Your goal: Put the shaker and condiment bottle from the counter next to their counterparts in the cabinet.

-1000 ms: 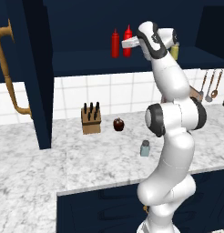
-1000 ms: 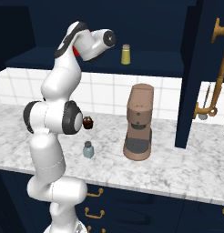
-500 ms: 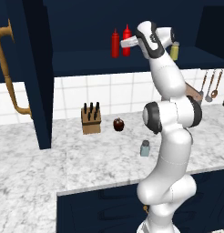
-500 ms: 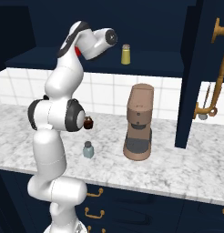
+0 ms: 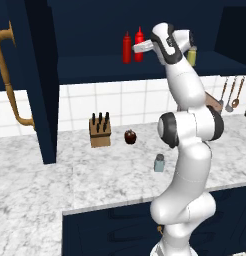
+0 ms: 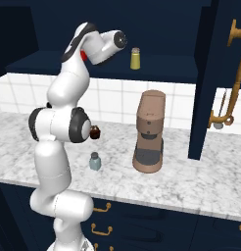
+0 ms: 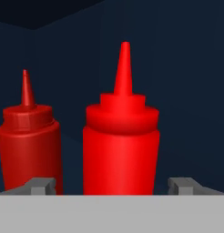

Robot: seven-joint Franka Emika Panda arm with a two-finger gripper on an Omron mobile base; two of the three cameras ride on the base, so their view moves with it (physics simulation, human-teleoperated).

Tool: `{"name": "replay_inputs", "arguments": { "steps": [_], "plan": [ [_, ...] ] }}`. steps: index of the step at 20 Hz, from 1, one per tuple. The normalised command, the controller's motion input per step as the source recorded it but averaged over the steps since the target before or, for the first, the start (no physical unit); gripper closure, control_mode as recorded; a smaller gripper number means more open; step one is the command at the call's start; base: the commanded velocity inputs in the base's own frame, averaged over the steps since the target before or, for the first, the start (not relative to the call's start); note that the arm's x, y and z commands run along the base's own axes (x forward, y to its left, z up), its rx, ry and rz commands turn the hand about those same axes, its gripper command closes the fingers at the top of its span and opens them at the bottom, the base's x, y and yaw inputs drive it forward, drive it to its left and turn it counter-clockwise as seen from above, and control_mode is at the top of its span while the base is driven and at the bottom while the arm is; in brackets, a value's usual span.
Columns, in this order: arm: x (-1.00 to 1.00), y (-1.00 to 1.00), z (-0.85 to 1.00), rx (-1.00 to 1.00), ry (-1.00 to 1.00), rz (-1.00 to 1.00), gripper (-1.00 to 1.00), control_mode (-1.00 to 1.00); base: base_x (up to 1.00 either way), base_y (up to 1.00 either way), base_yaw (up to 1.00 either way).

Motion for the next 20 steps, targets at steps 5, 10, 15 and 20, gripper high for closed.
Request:
{"name": "replay_inputs", "arguments": {
  "steps": [5, 10, 15, 20],
  "plan": [
    [-0.26, 0.00, 0.00, 0.00, 0.00, 0.00, -1.00, -1.00, 0.00, 0.00, 0.00],
    [-0.30, 0.00, 0.00, 0.00, 0.00, 0.00, -1.00, -1.00, 0.00, 0.00, 0.00],
    [-0.32, -0.01, 0.00, 0.00, 0.00, 0.00, -1.00, -1.00, 0.00, 0.00, 0.00],
    [-0.43, -0.12, -0.01, 0.00, 0.00, 0.00, -1.00, -1.00, 0.00, 0.00, 0.00]
  ]
}}
